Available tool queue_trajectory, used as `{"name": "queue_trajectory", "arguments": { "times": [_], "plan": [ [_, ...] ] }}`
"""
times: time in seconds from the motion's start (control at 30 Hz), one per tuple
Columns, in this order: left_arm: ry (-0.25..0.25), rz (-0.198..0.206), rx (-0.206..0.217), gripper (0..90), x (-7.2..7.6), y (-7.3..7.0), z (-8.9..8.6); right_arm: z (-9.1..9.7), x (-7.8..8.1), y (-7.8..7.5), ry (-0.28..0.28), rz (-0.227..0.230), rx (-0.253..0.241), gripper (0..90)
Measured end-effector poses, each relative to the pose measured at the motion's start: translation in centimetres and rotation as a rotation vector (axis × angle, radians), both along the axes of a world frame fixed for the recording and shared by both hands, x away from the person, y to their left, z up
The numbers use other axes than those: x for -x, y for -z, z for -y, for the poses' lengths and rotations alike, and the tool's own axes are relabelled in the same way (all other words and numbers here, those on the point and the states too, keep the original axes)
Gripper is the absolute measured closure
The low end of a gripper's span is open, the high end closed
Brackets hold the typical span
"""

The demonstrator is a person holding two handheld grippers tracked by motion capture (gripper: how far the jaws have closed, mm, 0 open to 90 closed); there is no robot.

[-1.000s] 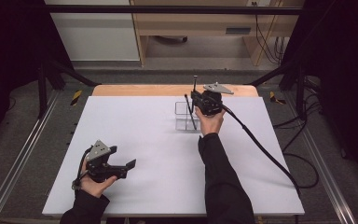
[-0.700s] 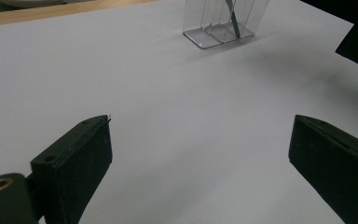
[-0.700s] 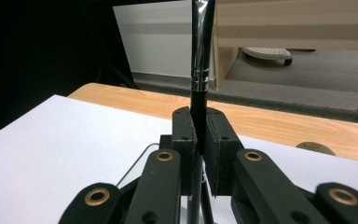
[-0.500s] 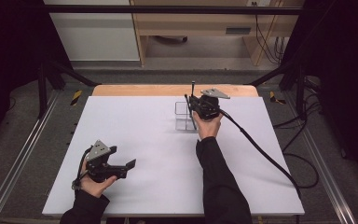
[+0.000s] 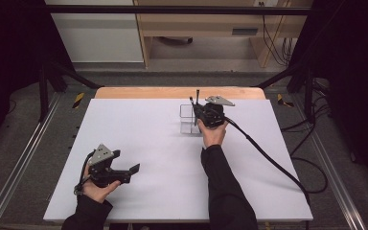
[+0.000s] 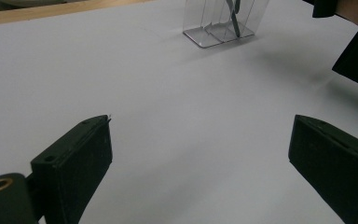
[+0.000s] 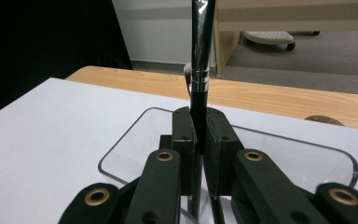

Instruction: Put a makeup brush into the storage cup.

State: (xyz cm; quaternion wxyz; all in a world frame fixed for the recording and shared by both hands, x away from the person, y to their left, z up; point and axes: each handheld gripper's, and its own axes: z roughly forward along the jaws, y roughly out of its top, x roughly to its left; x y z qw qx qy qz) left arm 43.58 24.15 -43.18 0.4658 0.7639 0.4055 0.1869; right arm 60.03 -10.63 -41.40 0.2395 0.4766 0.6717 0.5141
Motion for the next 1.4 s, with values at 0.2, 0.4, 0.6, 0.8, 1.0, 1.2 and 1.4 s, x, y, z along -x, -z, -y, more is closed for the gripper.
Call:
{"name": "queue_trajectory", "arguments": {
  "times": [0.2, 0.4, 0.6, 0.8, 1.0, 1.2, 1.4],
  "plan": [
    [0.004, 0.000, 0.000, 5.6, 0.0, 0.0, 0.1, 0.0, 0.2, 0.1, -0.014, -0.014, 0.021, 83.9],
    [-0.002, -0.001, 0.000, 5.6, 0.0, 0.0, 0.0, 0.3, 0.6, 0.0, -0.016, -0.038, 0.012, 80.3],
    [-0.003, -0.001, 0.004, 5.7, 0.0, 0.0, 0.0, 1.1, 1.4, -0.5, -0.026, -0.042, 0.013, 73.4],
    [0.000, -0.001, 0.014, 5.8, 0.0, -0.1, -0.2, 2.1, 3.1, -1.3, -0.061, -0.028, 0.015, 65.8],
    [-0.007, 0.006, 0.018, 5.8, 0.0, -0.3, -0.4, 2.9, 5.4, -2.2, -0.100, -0.008, 0.012, 55.7],
    [-0.010, 0.009, 0.022, 5.7, 0.0, -0.5, -0.6, 3.9, 7.6, -2.5, -0.125, 0.003, 0.020, 46.0],
    [-0.012, 0.006, 0.024, 5.6, 0.0, -0.4, -0.8, 5.2, 9.7, -2.1, -0.152, 0.013, 0.009, 37.7]
  ]
}}
